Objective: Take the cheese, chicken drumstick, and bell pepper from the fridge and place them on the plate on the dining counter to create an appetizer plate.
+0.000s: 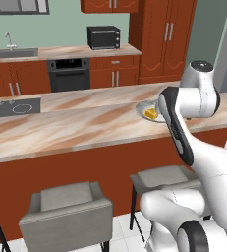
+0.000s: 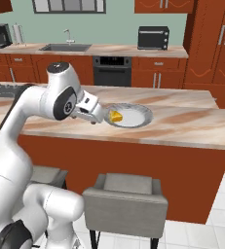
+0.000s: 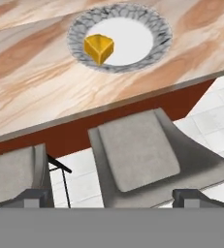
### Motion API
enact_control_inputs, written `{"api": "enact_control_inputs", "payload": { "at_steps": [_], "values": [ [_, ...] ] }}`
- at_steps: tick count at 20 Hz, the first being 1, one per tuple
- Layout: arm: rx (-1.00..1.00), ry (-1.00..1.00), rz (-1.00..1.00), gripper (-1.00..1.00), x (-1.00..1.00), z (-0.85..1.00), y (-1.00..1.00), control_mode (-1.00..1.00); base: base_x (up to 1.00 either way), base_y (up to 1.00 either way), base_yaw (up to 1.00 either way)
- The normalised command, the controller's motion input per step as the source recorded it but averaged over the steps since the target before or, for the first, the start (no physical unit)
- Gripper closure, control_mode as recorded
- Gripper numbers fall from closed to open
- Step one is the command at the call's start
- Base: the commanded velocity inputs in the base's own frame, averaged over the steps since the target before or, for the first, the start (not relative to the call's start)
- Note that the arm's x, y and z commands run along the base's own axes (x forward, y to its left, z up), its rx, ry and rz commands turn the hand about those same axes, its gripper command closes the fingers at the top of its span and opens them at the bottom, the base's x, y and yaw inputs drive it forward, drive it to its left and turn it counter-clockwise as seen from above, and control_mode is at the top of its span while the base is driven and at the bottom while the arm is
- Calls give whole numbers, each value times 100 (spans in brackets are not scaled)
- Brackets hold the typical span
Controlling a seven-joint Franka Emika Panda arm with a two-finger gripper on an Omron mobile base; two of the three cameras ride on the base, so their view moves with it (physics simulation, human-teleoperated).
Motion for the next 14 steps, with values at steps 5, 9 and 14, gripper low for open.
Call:
{"api": "enact_control_inputs", "payload": {
  "at_steps": [5,9,14],
  "values": [
    [0,4,0,-100,-12,-27,0,-100,0,0,0],
    [0,0,0,-100,-12,-6,0,100,-13,0,0],
    [0,0,0,-100,0,0,0,100,-93,-10,-30]
  ]
}}
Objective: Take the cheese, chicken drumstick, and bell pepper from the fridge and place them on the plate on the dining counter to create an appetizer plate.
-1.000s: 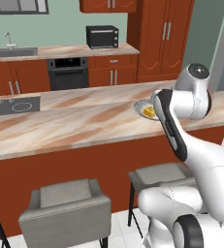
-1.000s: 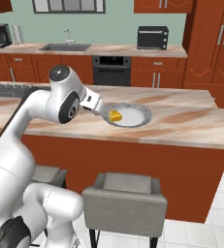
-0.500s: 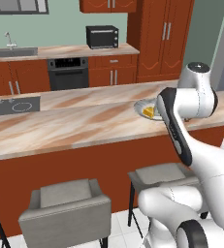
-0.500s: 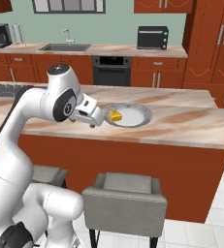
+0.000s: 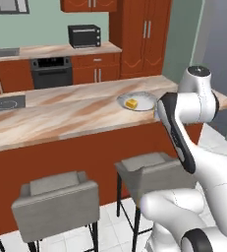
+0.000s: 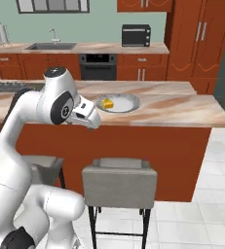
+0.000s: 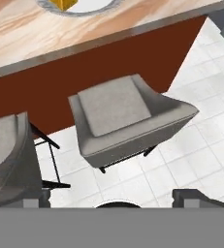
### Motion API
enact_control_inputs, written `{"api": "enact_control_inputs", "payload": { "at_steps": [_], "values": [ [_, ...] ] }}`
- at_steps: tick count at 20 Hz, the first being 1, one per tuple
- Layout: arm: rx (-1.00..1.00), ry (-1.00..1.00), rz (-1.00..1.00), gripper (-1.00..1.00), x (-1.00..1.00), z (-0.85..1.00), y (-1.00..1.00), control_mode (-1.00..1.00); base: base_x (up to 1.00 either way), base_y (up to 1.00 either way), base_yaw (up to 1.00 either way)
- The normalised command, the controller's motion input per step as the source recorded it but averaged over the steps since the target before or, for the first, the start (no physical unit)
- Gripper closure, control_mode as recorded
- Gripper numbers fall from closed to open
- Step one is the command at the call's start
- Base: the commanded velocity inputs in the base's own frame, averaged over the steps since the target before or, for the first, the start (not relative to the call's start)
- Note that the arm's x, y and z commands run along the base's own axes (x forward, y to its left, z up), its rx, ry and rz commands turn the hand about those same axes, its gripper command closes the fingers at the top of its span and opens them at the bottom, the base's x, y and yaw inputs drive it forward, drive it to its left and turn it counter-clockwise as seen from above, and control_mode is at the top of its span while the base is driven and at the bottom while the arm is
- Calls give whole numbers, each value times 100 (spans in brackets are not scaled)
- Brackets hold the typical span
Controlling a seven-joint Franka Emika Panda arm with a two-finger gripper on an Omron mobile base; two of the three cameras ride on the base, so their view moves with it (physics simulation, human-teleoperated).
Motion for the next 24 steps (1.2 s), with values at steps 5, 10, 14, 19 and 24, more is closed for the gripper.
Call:
{"api": "enact_control_inputs", "payload": {
  "at_steps": [5,10,14,19,24],
  "values": [
    [0,0,0,-100,0,0,0,100,-48,0,-86],
    [0,0,0,-100,0,0,0,100,-25,0,-91],
    [0,0,0,-100,0,0,0,100,-19,-7,-90],
    [0,0,0,-100,0,0,0,100,-11,-31,-86],
    [0,0,0,-100,0,0,0,100,1,-41,-79]
  ]
}}
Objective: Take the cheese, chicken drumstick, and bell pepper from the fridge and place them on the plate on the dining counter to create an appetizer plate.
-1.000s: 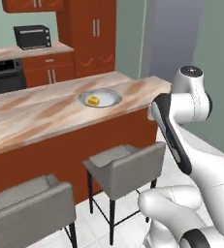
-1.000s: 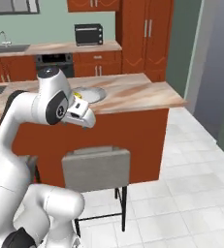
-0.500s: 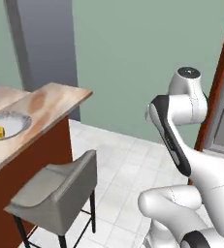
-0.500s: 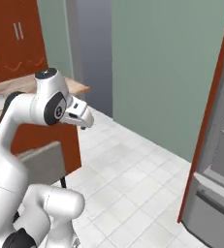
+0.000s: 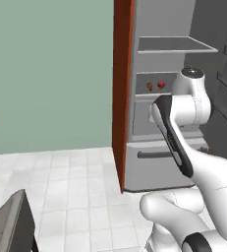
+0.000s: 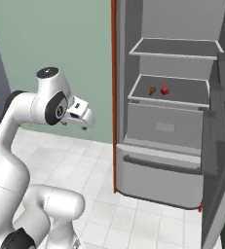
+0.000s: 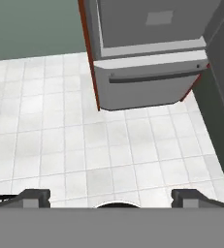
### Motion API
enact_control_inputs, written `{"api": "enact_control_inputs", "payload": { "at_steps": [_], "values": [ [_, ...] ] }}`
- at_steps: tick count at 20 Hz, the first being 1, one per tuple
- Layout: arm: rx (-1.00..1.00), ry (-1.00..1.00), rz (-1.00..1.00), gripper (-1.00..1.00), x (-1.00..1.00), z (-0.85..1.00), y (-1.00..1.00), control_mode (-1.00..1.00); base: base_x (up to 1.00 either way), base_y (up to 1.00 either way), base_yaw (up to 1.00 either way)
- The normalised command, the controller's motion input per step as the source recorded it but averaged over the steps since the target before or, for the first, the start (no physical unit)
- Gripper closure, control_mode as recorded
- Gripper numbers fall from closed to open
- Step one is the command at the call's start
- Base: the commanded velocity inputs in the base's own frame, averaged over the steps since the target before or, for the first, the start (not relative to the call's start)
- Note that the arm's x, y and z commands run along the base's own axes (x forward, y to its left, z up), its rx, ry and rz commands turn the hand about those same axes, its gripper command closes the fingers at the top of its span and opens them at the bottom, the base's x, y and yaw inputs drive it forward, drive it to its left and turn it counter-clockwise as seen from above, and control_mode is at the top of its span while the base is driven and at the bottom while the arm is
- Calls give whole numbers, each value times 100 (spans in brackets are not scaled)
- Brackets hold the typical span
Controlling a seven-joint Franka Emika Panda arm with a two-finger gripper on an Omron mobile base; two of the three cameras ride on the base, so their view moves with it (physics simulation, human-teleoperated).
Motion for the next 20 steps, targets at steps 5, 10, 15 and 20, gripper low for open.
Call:
{"api": "enact_control_inputs", "payload": {
  "at_steps": [5,10,15,20],
  "values": [
    [0,0,0,-100,0,0,0,100,56,-17,-46],
    [0,0,0,-100,0,0,0,100,97,-7,-13],
    [0,0,0,-100,0,0,0,100,99,-30,0],
    [0,0,0,-100,0,0,0,100,91,-50,0]
  ]
}}
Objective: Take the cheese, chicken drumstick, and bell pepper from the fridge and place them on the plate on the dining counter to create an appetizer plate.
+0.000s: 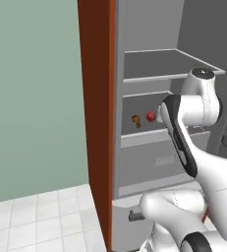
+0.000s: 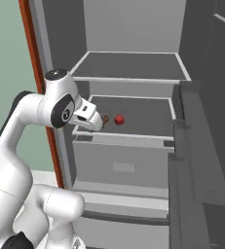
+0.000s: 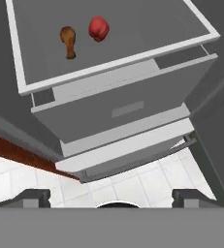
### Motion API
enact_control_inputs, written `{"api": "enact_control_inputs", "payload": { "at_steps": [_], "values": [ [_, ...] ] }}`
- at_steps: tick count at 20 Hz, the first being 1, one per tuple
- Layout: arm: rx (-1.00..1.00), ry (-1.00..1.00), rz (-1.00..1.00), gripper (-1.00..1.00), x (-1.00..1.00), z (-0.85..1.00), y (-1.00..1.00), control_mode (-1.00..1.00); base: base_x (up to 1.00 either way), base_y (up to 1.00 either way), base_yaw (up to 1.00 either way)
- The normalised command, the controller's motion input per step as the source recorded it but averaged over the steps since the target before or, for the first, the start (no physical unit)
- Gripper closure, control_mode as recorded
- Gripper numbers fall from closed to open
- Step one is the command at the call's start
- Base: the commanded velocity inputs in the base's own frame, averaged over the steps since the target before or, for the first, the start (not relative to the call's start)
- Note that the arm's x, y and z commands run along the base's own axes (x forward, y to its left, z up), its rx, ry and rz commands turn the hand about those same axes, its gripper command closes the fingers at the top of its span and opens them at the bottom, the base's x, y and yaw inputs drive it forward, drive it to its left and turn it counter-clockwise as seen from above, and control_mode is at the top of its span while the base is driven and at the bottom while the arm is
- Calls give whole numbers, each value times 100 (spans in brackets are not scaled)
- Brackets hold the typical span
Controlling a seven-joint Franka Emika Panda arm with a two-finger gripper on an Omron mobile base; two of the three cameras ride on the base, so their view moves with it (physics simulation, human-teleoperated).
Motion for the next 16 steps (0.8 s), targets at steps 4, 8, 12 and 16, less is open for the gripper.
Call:
{"api": "enact_control_inputs", "payload": {
  "at_steps": [4,8,12,16],
  "values": [
    [0,0,0,-100,0,0,0,100,75,-36,0],
    [0,0,3,-100,19,-16,-8,-100,27,-5,2],
    [0,-10,5,-100,20,-65,-26,-100,0,0,0],
    [0,-22,7,-100,15,-82,-24,-100,0,0,0]
  ]
}}
